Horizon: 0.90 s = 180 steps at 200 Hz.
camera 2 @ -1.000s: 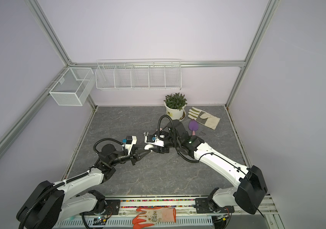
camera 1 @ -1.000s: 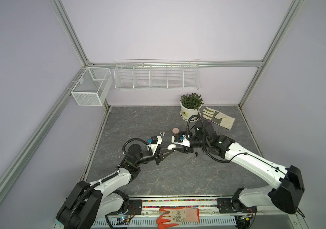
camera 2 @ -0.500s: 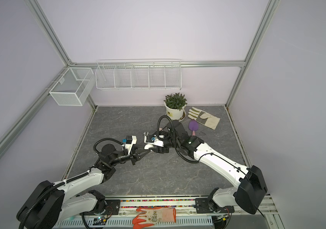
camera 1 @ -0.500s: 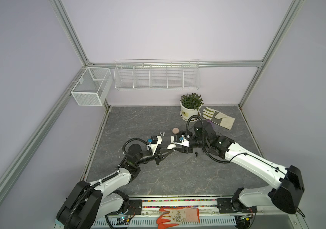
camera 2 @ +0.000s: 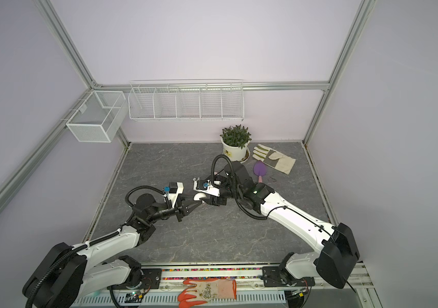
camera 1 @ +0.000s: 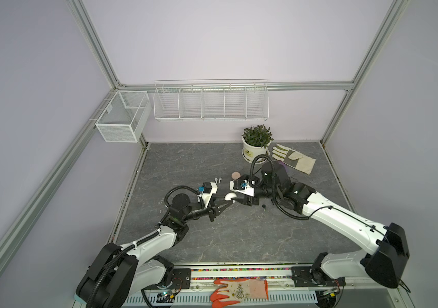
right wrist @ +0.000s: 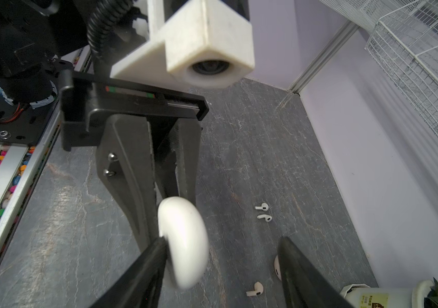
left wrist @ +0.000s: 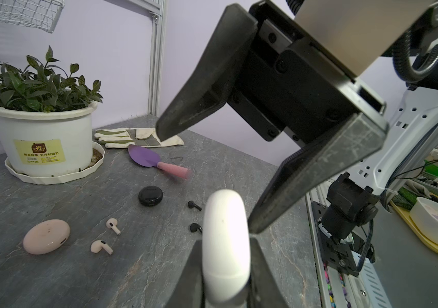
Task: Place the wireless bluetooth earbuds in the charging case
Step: 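Push the white case lid open with the right gripper while the left holds it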
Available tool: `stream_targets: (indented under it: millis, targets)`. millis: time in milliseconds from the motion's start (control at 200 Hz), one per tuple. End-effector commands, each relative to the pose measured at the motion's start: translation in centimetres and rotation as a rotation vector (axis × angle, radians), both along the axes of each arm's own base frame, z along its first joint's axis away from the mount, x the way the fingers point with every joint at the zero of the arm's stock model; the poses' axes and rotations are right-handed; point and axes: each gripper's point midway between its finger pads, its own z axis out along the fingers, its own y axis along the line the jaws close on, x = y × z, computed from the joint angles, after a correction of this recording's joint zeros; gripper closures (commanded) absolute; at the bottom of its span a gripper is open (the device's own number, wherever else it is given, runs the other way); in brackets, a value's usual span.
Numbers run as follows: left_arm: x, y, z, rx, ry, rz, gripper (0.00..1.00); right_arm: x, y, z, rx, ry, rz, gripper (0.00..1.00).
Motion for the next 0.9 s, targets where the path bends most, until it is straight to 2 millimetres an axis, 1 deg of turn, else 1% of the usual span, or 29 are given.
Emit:
stream_targets:
  millis: [0,270,755,895]
  targets:
    - [-0.6,-0.4,1.2,-0.020,-0.045,-0.049,1.00,0.7,0.0,2.1,0.058,-0.067,-0.028,0.30]
    - [-0.7,-0.3,1.1,-0.018,-0.044,-0.045,1.00,0.8,0.3,2.4,0.066,-0.067,-0.025,0.28]
    - [-0.7,-0.2,0.9,-0.014,-0.039,-0.039,1.00,1.0,0.0,2.8,0.067,-0.079,-0.046,0.25]
    - [-0.7,-0.2,0.7,-0.012,-0.036,-0.036,1.00,1.0,-0.1,3.3,0.075,-0.087,-0.051,0.24]
